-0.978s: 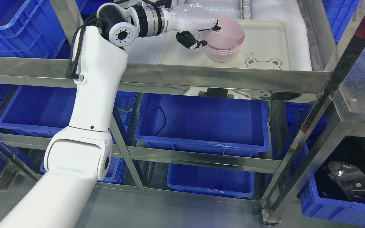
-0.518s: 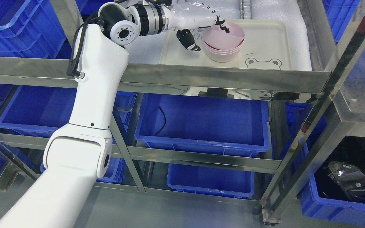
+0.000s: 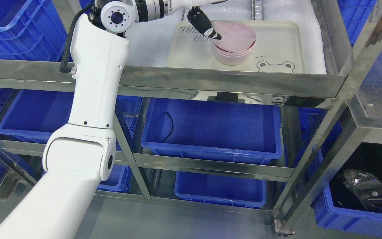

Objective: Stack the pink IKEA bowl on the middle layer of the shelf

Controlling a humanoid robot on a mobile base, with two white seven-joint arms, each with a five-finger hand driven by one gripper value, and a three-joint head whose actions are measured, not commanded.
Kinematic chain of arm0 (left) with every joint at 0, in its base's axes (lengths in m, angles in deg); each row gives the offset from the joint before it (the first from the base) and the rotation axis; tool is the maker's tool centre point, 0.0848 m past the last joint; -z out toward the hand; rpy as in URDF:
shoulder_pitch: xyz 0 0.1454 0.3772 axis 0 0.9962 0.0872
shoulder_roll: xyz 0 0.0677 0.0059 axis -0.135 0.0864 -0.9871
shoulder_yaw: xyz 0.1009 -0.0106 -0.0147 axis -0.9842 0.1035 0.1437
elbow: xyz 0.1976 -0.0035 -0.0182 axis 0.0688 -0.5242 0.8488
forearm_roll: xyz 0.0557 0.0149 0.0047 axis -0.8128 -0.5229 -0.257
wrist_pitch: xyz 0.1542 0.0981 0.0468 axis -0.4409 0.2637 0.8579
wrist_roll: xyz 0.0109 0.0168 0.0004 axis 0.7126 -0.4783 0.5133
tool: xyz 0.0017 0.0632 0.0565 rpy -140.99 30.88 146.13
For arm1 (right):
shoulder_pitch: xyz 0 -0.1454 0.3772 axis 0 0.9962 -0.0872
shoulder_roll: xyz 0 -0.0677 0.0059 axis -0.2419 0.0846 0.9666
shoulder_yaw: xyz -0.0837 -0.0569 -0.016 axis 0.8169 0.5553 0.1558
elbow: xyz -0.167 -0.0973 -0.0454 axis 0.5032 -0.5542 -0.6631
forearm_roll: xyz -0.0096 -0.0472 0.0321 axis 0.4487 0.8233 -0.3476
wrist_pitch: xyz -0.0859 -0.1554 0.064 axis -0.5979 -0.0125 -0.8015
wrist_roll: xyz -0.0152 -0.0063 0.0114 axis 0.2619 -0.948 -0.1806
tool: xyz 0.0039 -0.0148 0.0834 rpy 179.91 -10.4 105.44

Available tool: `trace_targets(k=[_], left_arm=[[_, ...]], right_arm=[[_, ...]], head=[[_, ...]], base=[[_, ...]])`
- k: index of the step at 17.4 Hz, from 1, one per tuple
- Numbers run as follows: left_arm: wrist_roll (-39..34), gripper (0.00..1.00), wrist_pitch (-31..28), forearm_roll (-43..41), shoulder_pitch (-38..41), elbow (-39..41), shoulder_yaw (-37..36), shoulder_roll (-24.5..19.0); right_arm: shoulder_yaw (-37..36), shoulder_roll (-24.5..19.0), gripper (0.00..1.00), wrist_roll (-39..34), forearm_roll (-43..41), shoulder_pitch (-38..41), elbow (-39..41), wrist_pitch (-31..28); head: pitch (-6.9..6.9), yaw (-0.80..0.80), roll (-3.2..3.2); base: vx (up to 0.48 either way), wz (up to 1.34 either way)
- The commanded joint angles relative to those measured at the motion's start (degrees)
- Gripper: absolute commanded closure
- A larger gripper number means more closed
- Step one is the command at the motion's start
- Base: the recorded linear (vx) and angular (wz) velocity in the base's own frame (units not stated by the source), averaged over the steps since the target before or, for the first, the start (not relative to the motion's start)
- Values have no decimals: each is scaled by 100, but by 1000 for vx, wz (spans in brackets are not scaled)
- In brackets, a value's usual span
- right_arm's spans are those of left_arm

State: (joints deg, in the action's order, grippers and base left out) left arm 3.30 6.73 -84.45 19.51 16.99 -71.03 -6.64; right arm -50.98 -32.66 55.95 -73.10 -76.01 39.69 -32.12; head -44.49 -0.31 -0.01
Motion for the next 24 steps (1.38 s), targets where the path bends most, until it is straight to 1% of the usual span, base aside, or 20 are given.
trace_targets(k=[1, 2, 4, 6, 8, 9, 11, 14, 15, 16, 17, 19, 20, 22, 23, 24], left_arm=[[-1349, 0, -428, 1758, 592, 1089, -1108, -100], [-1599, 0, -482, 1758, 865, 1336, -1583, -100], [-1628, 0, -491, 1758, 1323, 1644, -2314, -100], [-1628, 0, -404, 1758, 1753, 1909, -2869, -100], [-1593, 0, -150, 1749, 1992, 1997, -3125, -100], [-1541, 0, 95, 1740, 2150, 2015, -3213, -100], [-1339, 1, 352, 1740, 2614, 2007, -3249, -100], [-988, 1, 957, 1732, 3799, 2007, -3240, -100], [-882, 1, 1081, 1732, 4221, 2007, -3206, -100], [-864, 1, 1082, 1732, 4530, 1980, -3162, -100], [-872, 1, 1082, 1732, 4820, 1954, -3013, -100], [-916, 0, 1082, 1732, 5488, 1727, -2382, -100], [-942, 0, 1082, 1758, 5700, 1516, -2022, -100], [-1187, 0, 1039, 1854, 5842, 1103, -1450, -100], [-1432, 0, 960, 1907, 5834, 866, -1230, -100], [-1696, 0, 707, 1916, 5816, 646, -1071, -100]], right_arm=[[1, 100, 0, 3, 1, 132, 100, -2], [1, 100, 0, 3, 1, 132, 100, -2], [1, 100, 0, 3, 1, 132, 100, -2], [1, 100, 0, 3, 1, 132, 100, -2], [1, 100, 0, 3, 1, 132, 100, -2], [1, 100, 0, 3, 1, 132, 100, -2], [1, 100, 0, 3, 1, 132, 100, -2], [1, 100, 0, 3, 1, 132, 100, -2], [-8, 100, 0, 3, 1, 132, 100, -2], [0, 100, 0, 3, 1, 132, 100, -2], [1, 100, 0, 3, 1, 132, 100, -2], [1, 100, 0, 3, 1, 132, 100, -2], [1, 100, 0, 3, 1, 132, 100, -2], [1, 100, 0, 3, 1, 132, 100, -2], [1, 100, 0, 3, 1, 132, 100, -2], [-8, 100, 0, 3, 1, 132, 100, -2]], head=[[0, 0, 0], [0, 0, 0], [0, 0, 0], [0, 0, 0], [0, 0, 0], [0, 0, 0], [0, 0, 0], [0, 0, 0], [0, 0, 0], [0, 0, 0], [0, 0, 0], [0, 0, 0], [0, 0, 0], [0, 0, 0], [0, 0, 0], [0, 0, 0]], base=[[0, 0], [0, 0], [0, 0], [0, 0], [0, 0], [0, 0], [0, 0], [0, 0], [0, 0], [0, 0], [-13, 0], [-27, 48], [-42, 97], [-68, 156], [-95, 167], [-95, 167]])
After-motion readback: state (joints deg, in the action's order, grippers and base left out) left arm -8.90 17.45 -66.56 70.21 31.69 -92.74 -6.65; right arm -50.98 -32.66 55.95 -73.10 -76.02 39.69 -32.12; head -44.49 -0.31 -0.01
